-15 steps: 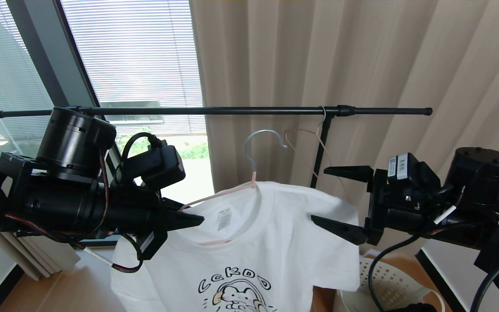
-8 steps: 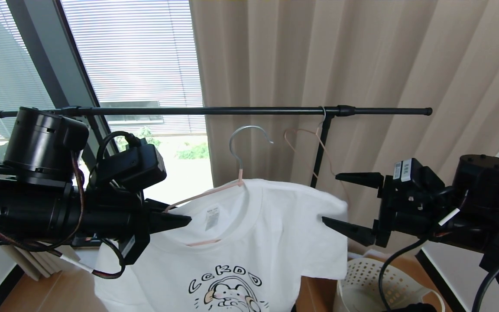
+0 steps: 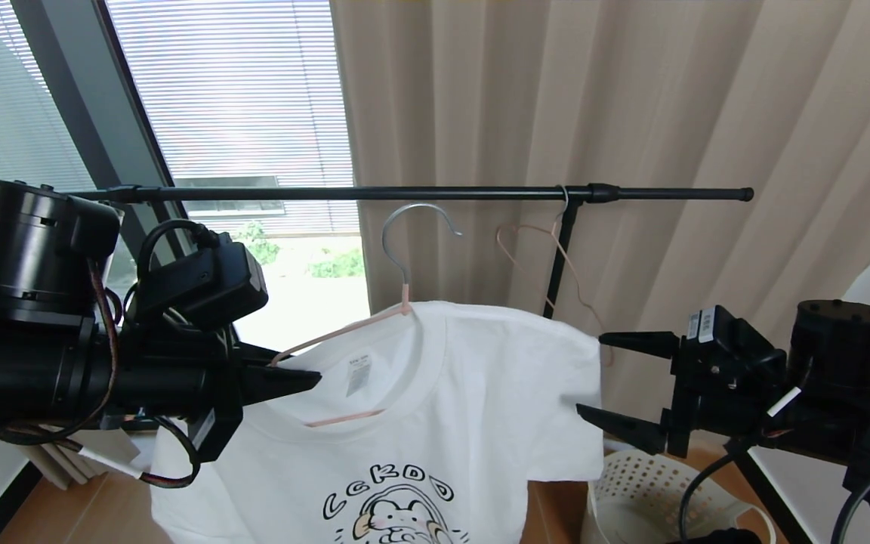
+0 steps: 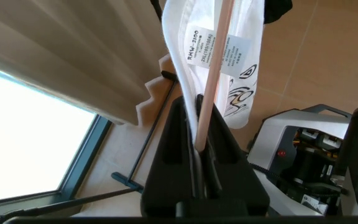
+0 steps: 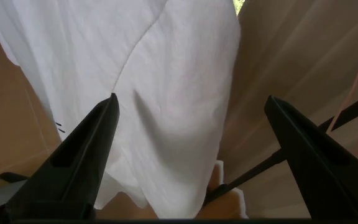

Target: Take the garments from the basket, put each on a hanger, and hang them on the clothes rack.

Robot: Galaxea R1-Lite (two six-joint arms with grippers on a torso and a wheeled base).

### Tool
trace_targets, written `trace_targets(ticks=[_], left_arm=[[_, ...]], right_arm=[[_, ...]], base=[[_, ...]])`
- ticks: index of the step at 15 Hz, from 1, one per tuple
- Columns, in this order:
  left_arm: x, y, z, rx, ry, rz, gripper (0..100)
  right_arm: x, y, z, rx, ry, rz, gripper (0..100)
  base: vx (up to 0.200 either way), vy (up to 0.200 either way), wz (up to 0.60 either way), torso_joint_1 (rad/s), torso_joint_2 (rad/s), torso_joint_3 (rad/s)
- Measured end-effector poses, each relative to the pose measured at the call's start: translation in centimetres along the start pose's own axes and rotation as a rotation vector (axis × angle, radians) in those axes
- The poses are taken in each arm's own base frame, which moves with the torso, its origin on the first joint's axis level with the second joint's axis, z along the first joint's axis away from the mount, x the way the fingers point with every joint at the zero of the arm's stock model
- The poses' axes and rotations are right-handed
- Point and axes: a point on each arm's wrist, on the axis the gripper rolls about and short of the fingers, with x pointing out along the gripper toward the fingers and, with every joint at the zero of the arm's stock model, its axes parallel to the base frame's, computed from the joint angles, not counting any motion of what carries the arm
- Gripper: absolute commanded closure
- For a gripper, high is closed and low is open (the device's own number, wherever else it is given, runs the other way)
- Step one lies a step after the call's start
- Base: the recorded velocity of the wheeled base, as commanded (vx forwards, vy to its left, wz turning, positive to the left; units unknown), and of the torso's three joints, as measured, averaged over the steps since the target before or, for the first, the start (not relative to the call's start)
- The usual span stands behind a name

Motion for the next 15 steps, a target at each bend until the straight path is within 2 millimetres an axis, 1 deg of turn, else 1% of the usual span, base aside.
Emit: trace_targets(ticks=[4, 5, 9, 13, 15], left_arm=[[-0.5, -0.3, 0.0, -0.017, -0.007, 0.006, 100], [-0.5, -0.4, -0.1, -0.017, -0.007, 0.005, 100], [-0.7, -0.6, -0.2, -0.019, -0.005, 0.005, 100], [-0.9, -0.7, -0.2, -0.016, -0.009, 0.010, 100], [-1.1, -0.9, -0.4, -0.016, -0.008, 0.010, 100]], right_arm=[[1.0, -0.3, -1.2, 0.028, 0.034, 0.014, 0], [1.3, -0.4, -1.5, 0.033, 0.041, 0.016, 100], [1.8, -0.6, -1.8, 0.038, 0.047, 0.019, 100], [1.7, -1.2, -1.6, 0.036, 0.040, 0.005, 100], [1.0, -2.3, -1.4, 0.032, 0.025, -0.036, 100]], base=[[0.000, 0.000, 0.00, 0.000, 0.00, 0.000], [0.000, 0.000, 0.00, 0.000, 0.00, 0.000], [0.000, 0.000, 0.00, 0.000, 0.00, 0.000], [0.000, 0.000, 0.00, 0.000, 0.00, 0.000], [0.000, 0.000, 0.00, 0.000, 0.00, 0.000]])
